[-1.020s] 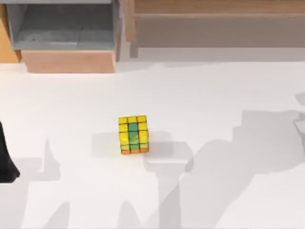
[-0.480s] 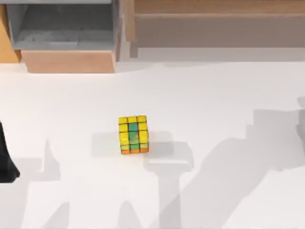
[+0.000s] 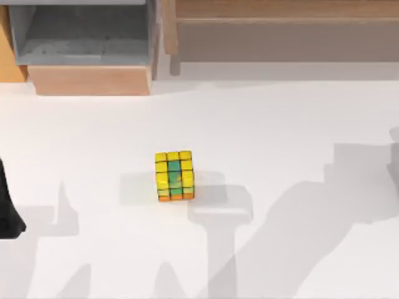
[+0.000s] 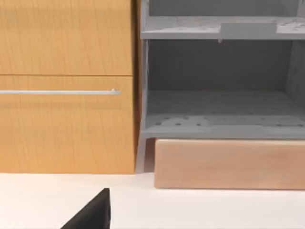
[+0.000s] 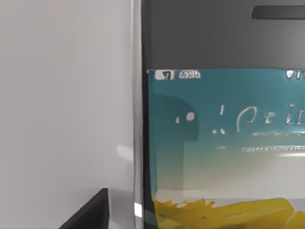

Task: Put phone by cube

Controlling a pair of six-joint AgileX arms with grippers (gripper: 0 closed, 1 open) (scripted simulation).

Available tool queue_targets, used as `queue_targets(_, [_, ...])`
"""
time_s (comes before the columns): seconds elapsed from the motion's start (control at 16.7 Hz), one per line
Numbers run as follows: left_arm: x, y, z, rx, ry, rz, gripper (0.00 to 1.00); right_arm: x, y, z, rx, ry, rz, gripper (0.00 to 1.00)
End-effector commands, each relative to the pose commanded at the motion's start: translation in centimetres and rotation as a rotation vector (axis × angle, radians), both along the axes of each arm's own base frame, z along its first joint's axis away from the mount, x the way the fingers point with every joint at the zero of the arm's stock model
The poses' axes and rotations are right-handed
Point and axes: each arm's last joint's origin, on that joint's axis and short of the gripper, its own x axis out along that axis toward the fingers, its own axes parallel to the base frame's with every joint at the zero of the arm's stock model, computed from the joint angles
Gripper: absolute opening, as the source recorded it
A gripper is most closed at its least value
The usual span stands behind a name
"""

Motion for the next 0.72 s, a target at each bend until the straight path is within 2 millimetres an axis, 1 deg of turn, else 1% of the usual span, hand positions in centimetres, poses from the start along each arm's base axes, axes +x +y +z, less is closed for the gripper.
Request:
queue_targets(0.6, [0.00,0.00,0.00,0.000,0.000,0.000,1.00,0.00,0.00,0.00,0.000,0.000,0.000,0.02])
queue_targets(0.66, [0.00,0.00,0.00,0.000,0.000,0.000,1.00,0.00,0.00,0.00,0.000,0.000,0.000,0.00])
queue_targets(0.72, [0.00,0.00,0.00,0.000,0.000,0.000,1.00,0.00,0.00,0.00,0.000,0.000,0.000,0.00])
